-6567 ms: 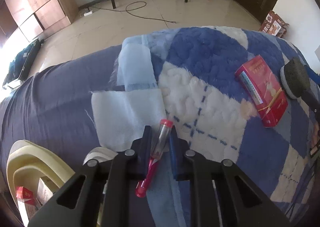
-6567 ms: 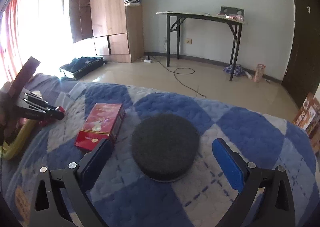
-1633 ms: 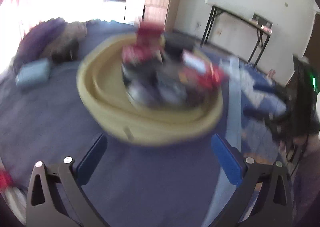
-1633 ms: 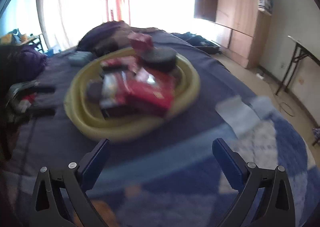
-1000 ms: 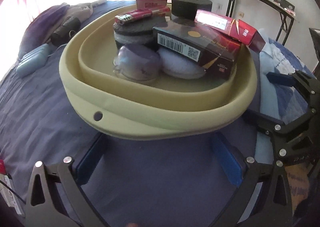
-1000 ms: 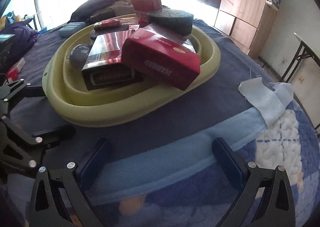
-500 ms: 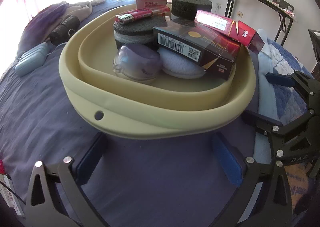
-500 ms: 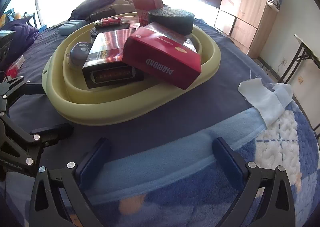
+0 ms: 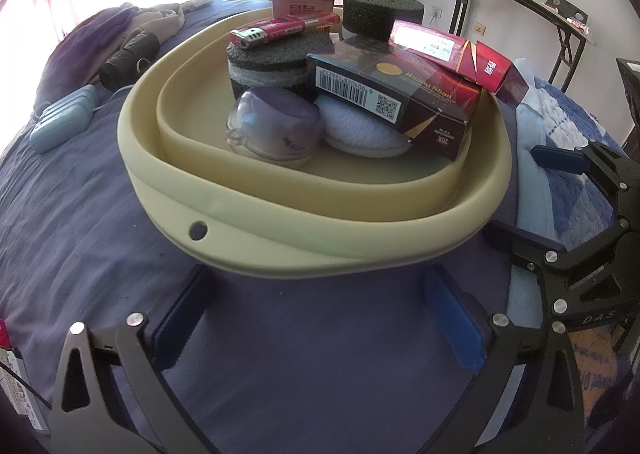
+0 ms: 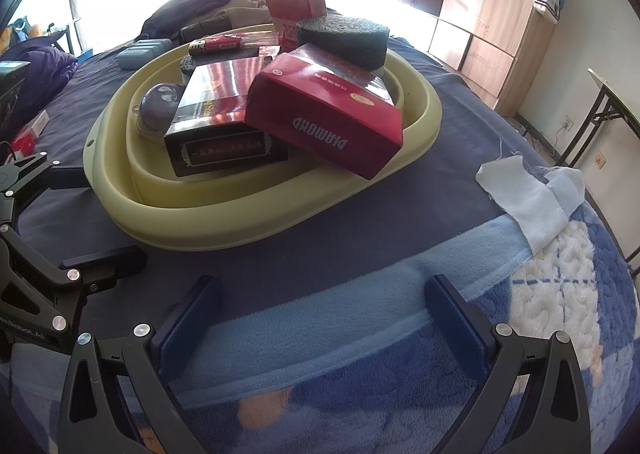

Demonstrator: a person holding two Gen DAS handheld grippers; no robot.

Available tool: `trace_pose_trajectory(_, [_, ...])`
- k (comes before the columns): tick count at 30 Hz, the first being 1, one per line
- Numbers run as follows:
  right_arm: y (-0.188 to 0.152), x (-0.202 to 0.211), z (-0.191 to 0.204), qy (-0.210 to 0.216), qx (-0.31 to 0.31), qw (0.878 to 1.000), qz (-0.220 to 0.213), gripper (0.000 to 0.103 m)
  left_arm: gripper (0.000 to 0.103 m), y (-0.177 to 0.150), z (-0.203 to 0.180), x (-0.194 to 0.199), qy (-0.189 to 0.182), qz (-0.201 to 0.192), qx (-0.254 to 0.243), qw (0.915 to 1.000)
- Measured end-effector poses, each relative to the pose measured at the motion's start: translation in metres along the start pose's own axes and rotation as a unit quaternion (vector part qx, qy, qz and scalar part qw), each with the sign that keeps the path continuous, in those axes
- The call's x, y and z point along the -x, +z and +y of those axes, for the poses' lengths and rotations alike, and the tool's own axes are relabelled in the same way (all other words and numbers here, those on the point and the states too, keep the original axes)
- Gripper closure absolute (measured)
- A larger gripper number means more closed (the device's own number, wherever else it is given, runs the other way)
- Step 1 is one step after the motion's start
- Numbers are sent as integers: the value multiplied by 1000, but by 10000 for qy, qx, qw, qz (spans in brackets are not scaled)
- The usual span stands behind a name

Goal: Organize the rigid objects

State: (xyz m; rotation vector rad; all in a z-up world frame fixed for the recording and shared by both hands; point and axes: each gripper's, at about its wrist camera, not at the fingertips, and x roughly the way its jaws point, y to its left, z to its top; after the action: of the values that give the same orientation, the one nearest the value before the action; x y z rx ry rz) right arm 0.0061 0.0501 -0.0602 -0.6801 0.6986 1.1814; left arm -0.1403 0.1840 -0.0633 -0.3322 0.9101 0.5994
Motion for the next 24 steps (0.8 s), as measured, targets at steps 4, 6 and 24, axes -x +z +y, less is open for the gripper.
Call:
trace_pose_trajectory(4, [0,0,0,4,-3,10000,1,0,0,0,0,0,1,-1,-1,10000])
trace_pose_trajectory(6, [0,0,0,2,-1,10000,2,0,0,-1,0,0,0,-2,0,10000])
trace_pose_trajectory(24, [0,0,-1,2,4,10000,3,0,0,0,-1,-1,2,-1,-2,10000])
